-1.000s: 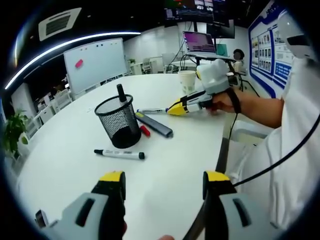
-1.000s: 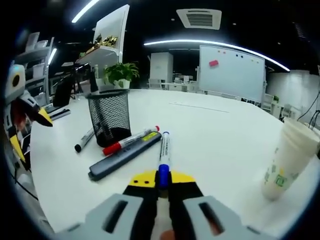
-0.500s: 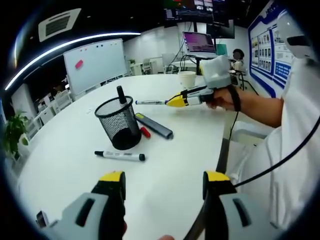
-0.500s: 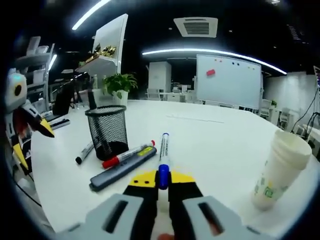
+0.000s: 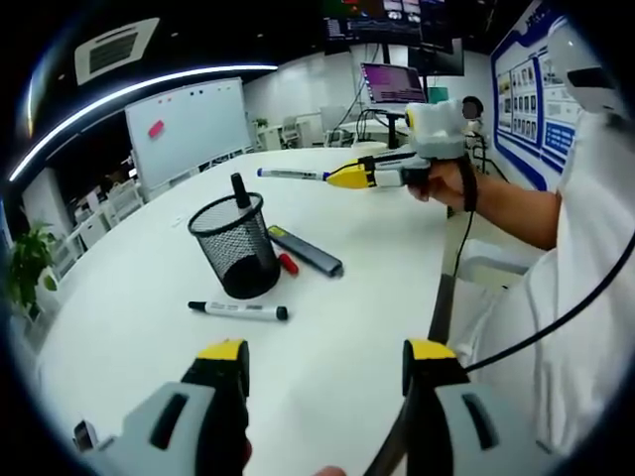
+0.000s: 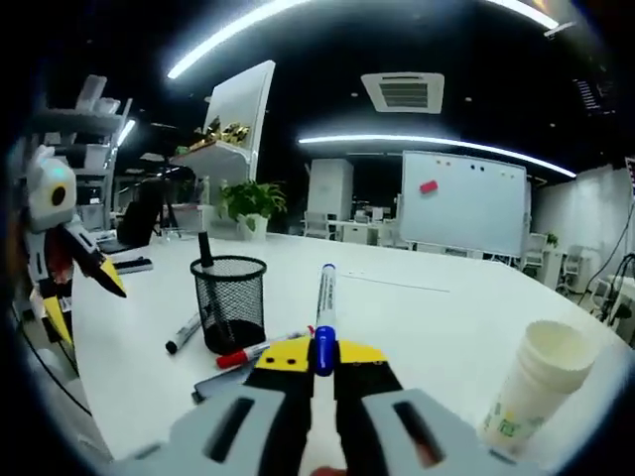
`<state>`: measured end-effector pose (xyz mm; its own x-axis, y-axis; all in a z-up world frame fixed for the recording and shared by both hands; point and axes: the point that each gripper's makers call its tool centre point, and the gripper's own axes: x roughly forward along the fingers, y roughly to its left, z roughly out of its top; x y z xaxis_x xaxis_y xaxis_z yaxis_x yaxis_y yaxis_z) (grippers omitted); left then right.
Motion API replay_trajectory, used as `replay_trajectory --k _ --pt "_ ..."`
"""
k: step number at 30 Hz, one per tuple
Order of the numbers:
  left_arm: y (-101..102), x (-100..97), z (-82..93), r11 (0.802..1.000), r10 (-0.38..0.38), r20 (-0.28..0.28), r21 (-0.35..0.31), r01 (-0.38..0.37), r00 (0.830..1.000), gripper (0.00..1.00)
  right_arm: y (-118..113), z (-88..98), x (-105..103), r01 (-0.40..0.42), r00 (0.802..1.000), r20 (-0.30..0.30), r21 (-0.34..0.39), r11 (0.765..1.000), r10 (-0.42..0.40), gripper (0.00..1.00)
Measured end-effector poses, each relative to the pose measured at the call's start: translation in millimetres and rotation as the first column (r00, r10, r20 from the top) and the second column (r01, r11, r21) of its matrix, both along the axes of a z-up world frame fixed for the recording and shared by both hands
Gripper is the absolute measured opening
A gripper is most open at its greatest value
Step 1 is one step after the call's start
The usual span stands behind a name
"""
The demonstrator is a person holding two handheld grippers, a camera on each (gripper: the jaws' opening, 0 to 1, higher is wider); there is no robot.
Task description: Place the scattered laser pointers and whiteboard markers into the pen holder and stack the scattered paper cups together
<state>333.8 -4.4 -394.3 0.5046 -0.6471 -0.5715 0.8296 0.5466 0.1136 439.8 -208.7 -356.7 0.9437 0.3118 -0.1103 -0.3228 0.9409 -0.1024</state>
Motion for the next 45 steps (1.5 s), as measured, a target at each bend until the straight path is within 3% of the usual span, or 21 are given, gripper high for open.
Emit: replay_trajectory --k 11,18,45 --pt "1 0.5 -0.7 1.000 0.002 -0.002 -0.002 -0.002 1.000 0.64 31 21.6 -16 -0.144 0.987 0.074 -0.036 0.989 0.146 0.08" --pt "2 1.0 -0.7 1.000 0.005 -0.001 -0.005 -0.005 1.000 0.64 44 25.6 -22 -0.201 0.975 0.081 -0.066 0.977 0.206 0.08" --pt "4 1.2 -3.4 1.000 0.012 -0.007 -0.010 -0.012 1.000 0.64 53 26.7 -22 -0.236 0.967 0.080 -0.085 0.968 0.242 0.08"
